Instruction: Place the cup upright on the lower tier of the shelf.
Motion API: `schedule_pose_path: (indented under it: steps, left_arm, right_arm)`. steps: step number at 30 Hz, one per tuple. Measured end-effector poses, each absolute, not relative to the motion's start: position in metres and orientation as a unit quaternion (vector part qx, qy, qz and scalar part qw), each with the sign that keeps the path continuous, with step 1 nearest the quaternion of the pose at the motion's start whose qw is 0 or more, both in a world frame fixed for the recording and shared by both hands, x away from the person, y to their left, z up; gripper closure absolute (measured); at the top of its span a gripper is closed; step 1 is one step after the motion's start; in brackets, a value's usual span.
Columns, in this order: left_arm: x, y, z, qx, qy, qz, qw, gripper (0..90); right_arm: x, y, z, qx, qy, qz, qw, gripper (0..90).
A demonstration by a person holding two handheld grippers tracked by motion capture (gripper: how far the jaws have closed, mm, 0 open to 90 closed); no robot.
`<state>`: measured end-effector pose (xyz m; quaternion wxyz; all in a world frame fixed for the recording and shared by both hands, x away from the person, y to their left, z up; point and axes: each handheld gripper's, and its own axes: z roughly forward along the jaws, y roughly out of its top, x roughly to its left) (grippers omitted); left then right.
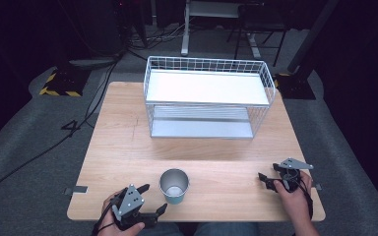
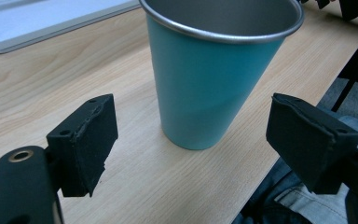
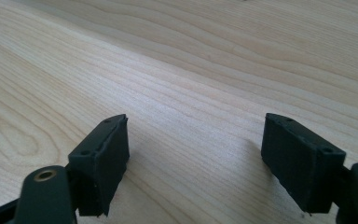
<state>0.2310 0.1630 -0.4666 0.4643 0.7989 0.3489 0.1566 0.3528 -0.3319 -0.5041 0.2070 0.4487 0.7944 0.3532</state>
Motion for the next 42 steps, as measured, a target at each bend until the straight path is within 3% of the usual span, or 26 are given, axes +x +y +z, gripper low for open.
schedule_pose_path:
  steps: [24, 42]
  left_arm:
    - [0.252, 0.120, -0.494, 0.797, 0.369, 0.150, 0.453, 16.2]
    - [0.263, 0.115, -0.504, 0.788, 0.364, 0.153, 0.472, 21.8]
  right_arm:
    - [0.353, -0.332, -0.504, 0.449, 0.794, 0.353, 0.207, 23.6]
    - [0.351, -0.329, -0.504, 0.446, 0.796, 0.355, 0.205, 23.6]
